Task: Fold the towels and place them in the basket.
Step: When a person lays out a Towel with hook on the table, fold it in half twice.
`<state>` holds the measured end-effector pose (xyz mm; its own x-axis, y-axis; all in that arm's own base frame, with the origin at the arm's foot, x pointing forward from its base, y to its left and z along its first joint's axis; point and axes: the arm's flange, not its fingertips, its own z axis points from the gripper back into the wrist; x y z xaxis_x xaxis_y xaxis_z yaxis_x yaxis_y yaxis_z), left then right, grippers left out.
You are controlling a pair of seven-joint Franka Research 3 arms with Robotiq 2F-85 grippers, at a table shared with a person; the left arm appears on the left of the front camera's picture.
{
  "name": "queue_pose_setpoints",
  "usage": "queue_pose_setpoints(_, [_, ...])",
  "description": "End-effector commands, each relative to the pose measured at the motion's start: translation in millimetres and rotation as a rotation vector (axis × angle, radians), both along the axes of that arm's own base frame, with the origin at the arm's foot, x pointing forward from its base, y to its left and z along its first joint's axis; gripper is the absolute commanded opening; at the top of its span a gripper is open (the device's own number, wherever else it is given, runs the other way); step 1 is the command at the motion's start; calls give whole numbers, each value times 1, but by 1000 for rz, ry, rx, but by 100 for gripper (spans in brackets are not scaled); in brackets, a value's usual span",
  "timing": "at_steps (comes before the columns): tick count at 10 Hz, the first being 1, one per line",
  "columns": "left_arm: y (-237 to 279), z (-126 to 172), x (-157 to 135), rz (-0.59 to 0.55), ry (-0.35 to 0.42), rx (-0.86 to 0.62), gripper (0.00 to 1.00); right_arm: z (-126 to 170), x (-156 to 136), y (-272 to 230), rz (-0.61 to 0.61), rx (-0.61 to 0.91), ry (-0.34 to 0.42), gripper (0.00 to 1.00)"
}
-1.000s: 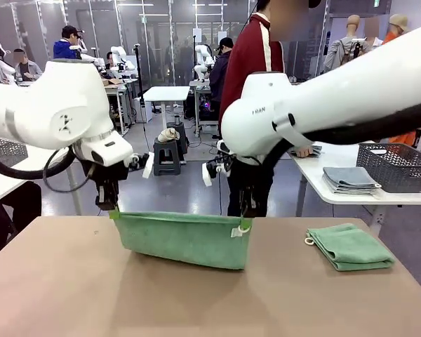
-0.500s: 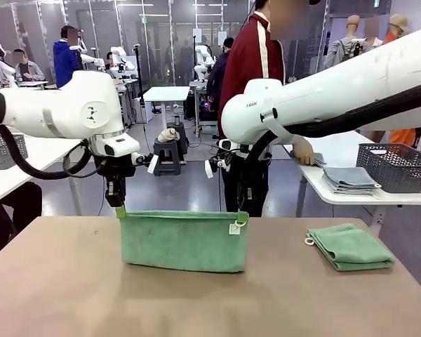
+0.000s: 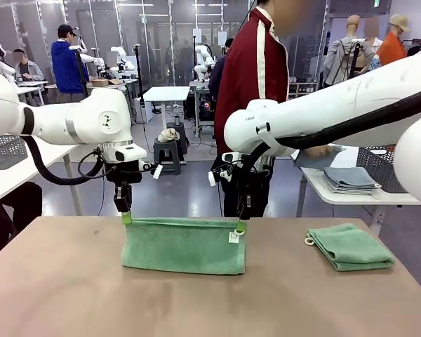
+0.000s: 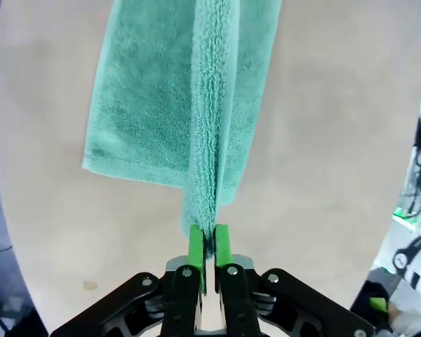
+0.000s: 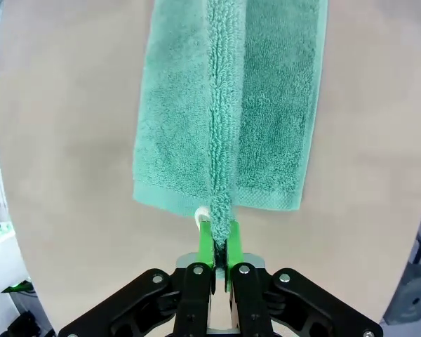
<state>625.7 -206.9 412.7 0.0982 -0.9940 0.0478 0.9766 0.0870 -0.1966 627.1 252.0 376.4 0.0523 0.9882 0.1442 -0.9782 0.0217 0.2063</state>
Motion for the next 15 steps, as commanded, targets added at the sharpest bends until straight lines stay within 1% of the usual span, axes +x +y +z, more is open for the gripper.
queue_pose_setpoints(1, [15,-8,12,-43,53,-20,8,-11,11,-14,47,-20,21,8])
queue_pose_setpoints(2, [16,-16,11,-55,59,-20,8,-18,12,-12,49,-25,15,8])
queue_pose_setpoints(4, [18,-23,12,-53,32,-4,8,-26,14,-11,53,-24,2,8])
queue_pose_setpoints(5, [20,-25,12,-38,-3,9,27,-28,13,-12,66,-34,-29,28])
queue_pose_setpoints(6, [21,-23,9,-30,-37,4,27,-27,11,-14,69,-36,-53,28])
queue_pose_setpoints(7, [23,-22,7,-23,-65,-3,43,-25,9,-15,67,-52,-77,48])
queue_pose_setpoints(8, [25,-22,6,-19,-81,-3,25,-22,7,-18,61,-59,-95,31])
queue_pose_setpoints(9, [28,-23,3,-8,-104,4,55,-19,5,-21,58,-58,-113,68])
queue_pose_setpoints(10, [28,-19,-2,-9,-123,-2,37,-14,2,-23,63,-58,-136,51])
queue_pose_setpoints(11, [28,-10,-10,-9,-145,-9,65,-5,-2,-22,65,-60,-154,88])
queue_pose_setpoints(12, [27,4,-24,-16,-162,-18,65,8,-11,-16,45,-54,-150,88])
queue_pose_setpoints(13, [23,26,-49,-54,-159,-41,65,29,-30,-2,-15,-34,-105,88])
queue_pose_setpoints(14, [23,48,-76,-71,-151,-77,65,50,-55,11,-103,-20,-62,88])
queue_pose_setpoints(15, [28,67,-104,-56,-152,-122,65,71,-85,21,-185,-28,-62,88])
